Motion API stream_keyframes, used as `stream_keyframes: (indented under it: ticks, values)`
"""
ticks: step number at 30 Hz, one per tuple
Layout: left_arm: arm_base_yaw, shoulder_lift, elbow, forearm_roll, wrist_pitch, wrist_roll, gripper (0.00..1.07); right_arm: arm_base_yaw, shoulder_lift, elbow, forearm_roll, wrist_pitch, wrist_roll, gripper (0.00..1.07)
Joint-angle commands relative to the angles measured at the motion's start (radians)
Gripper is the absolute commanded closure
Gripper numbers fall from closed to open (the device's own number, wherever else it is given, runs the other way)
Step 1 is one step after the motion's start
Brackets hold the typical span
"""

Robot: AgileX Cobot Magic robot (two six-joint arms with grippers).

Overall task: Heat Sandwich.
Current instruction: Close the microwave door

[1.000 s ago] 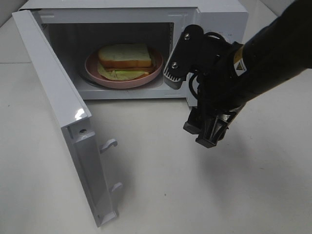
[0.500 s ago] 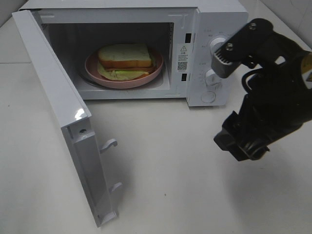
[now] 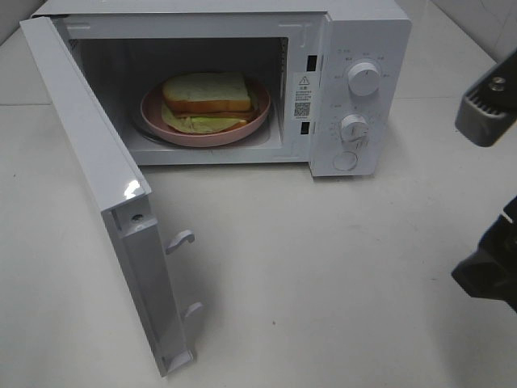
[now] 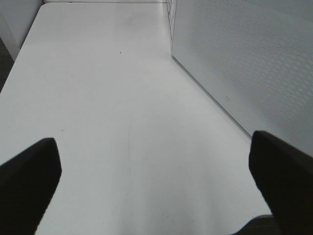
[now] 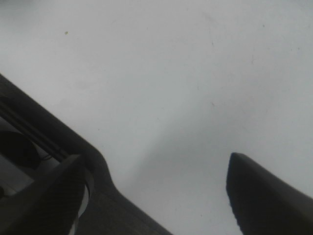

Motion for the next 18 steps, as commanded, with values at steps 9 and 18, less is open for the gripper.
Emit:
stream_keyframes:
  ticks: [9, 18]
  values:
    - [-0.005, -0.017, 0.001, 0.003, -0.005, -0.003, 0.07, 0.001, -0.222, 0.004, 0.032, 0.143, 0.023, 0.31]
    - [-0.005, -0.017, 0.001, 0.003, -0.005, -0.003, 0.07, -0.137, -0.420, 0.017, 0.030, 0.158, 0.023, 0.31]
